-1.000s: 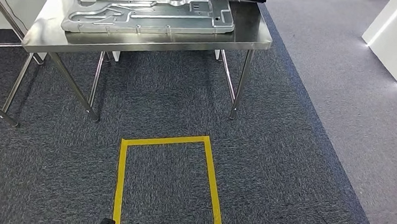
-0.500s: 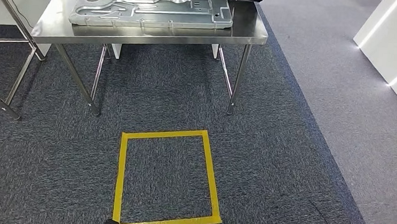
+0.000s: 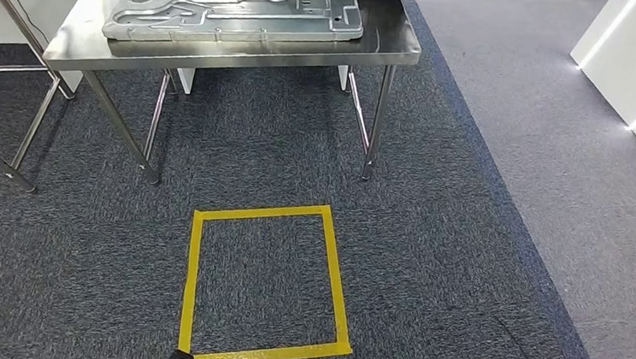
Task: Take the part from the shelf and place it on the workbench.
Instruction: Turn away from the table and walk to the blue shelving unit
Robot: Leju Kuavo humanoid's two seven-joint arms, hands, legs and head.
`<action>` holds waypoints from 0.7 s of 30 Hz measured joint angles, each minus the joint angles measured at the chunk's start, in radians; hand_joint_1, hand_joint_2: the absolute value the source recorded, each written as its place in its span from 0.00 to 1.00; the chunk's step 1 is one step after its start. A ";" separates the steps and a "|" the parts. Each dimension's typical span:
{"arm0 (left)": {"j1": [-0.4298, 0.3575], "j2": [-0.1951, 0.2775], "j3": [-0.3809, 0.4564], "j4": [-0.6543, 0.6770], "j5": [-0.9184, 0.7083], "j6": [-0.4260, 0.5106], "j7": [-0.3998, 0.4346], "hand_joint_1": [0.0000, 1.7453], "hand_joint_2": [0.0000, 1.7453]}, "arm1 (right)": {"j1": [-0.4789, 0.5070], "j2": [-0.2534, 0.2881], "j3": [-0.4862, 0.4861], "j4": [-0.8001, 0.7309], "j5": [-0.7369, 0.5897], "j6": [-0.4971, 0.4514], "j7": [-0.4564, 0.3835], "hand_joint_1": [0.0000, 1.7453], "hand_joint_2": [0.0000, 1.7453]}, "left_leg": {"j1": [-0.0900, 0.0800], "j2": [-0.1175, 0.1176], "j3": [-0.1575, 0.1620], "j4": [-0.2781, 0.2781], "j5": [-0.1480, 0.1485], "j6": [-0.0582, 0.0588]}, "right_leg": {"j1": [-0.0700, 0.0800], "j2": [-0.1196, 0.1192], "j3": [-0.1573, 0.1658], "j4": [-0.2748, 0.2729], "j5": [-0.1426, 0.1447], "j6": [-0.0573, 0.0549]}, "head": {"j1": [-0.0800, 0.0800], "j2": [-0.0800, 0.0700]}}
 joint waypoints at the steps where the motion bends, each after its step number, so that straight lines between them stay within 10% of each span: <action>1: 0.001 0.000 0.000 0.000 0.001 0.000 -0.002 0.00 0.00 | -0.002 0.000 -0.007 0.000 -0.004 0.000 -0.021 0.00 0.00 | 0.000 0.000 0.000 0.000 0.001 -0.002 | 0.000 0.000 0.000 0.000 0.000 -0.001 | 0.000 0.000; 21: 0.018 0.000 -0.004 0.000 -0.006 0.001 -0.016 0.00 0.00 | -0.004 0.000 0.004 0.000 0.131 -0.016 -0.118 0.00 0.00 | 0.001 -0.003 -0.015 0.008 0.007 0.018 | -0.003 -0.003 -0.005 -0.002 0.009 0.020 | 0.000 0.000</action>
